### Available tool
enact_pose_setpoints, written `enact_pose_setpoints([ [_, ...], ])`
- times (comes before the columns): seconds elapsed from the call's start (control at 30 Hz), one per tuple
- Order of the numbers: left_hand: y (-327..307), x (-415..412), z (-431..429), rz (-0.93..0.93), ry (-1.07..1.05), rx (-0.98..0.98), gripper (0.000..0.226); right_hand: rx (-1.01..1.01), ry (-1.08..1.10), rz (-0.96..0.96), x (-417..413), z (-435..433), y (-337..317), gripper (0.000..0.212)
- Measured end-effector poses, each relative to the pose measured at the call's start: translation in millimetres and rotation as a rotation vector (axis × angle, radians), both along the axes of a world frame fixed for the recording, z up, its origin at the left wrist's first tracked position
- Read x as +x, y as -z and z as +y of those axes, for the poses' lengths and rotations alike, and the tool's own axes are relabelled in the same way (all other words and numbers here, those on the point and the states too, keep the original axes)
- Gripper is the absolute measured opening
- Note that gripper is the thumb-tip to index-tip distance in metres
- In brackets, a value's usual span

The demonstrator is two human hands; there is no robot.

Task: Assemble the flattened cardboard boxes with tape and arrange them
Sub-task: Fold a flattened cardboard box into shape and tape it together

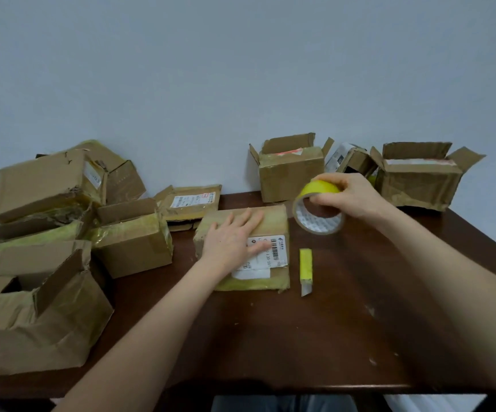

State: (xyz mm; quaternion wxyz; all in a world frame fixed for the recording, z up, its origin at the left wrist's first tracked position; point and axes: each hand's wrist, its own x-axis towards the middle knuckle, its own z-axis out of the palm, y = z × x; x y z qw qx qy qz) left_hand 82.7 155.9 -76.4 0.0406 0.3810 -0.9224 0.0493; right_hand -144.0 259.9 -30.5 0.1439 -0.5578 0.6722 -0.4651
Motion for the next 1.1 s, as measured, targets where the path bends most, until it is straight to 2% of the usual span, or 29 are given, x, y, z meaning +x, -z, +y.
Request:
enact_pose_setpoints([
  [0.17, -6, 2, -21, -0.033, 0.088, 0.061, 0.069, 0.046, 0.022, -0.096, -16, 7, 26, 0.037],
  [0.27, -13, 4, -33, -0.023, 0.135, 0.123, 0.063, 0.045, 0.006, -0.104, -16, 1, 28, 0.033],
  [0.37, -17, 2, -27, 0.006, 0.128, 0.119, 0.06, 0.04, 0.021, -0.081, -15, -3, 31, 0.04],
  [0.4, -18, 0, -21, 0.029, 0.126, 0.078, 0.06, 0.026, 0.032, -0.09, -14, -4, 32, 0.041],
  [0.47, -17, -5, -2, 0.157, 0.177, -0.121, 0.053, -0.004, 0.064, -0.113, -12, -6, 34, 0.042],
  [0.53, -14, -13, 20, 0.339, 0.324, -0.349, 0.032, -0.021, 0.094, -0.112, -10, -8, 33, 0.045],
  [0.6, -6, -23, 42, 0.413, 0.423, -0.426, 0.019, -0.03, 0.124, -0.088, -6, -10, 31, 0.05],
  [0.67, -1, -36, 66, 0.343, 0.399, -0.363, 0.027, -0.032, 0.153, -0.067, -1, -9, 27, 0.054],
  [0.77, 10, -58, 89, 0.081, 0.226, -0.193, 0.031, -0.032, 0.159, -0.065, 6, -7, 24, 0.054],
  [0.87, 17, -72, 99, -0.103, 0.101, -0.163, 0.037, -0.022, 0.152, -0.065, 10, -3, 22, 0.053],
  [0.97, 18, -71, 102, -0.134, 0.09, -0.202, 0.023, -0.016, 0.144, -0.075, 8, 1, 24, 0.052],
  [1.1, 22, -52, 98, -0.073, 0.128, -0.187, 0.032, 0.027, 0.11, -0.145, 5, 4, 25, 0.06],
])
